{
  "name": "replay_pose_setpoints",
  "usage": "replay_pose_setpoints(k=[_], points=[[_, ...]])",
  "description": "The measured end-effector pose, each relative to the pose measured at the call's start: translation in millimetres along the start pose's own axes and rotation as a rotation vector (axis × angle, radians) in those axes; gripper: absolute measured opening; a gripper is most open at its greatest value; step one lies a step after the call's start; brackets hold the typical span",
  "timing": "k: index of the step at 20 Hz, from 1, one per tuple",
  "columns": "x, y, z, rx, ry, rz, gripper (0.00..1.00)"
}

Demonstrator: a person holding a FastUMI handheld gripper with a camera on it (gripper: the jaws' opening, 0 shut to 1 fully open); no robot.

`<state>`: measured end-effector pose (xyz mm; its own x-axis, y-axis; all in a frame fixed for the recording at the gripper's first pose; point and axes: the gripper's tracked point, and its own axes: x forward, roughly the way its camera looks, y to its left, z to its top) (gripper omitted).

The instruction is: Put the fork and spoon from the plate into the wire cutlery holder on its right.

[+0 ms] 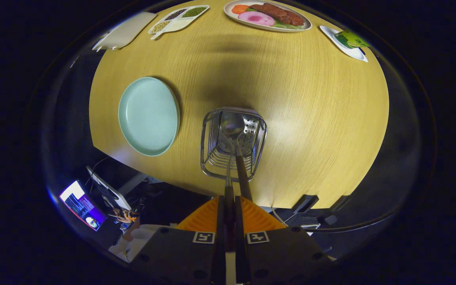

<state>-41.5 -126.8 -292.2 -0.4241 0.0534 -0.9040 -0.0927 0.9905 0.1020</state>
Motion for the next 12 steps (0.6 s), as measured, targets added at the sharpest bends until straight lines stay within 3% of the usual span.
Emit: replay_pose_setpoints(k=[2, 6, 8, 12], points=[[-6, 1, 6, -0.005, -0.033, 0.002, 0.16], [-35, 17, 19, -0.034, -0.171, 0.063, 0.64], [-52, 23, 22, -0.037, -0.254, 0.095, 1.00], [-109, 21, 39, -0.015, -0.518, 0.134, 1.00]])
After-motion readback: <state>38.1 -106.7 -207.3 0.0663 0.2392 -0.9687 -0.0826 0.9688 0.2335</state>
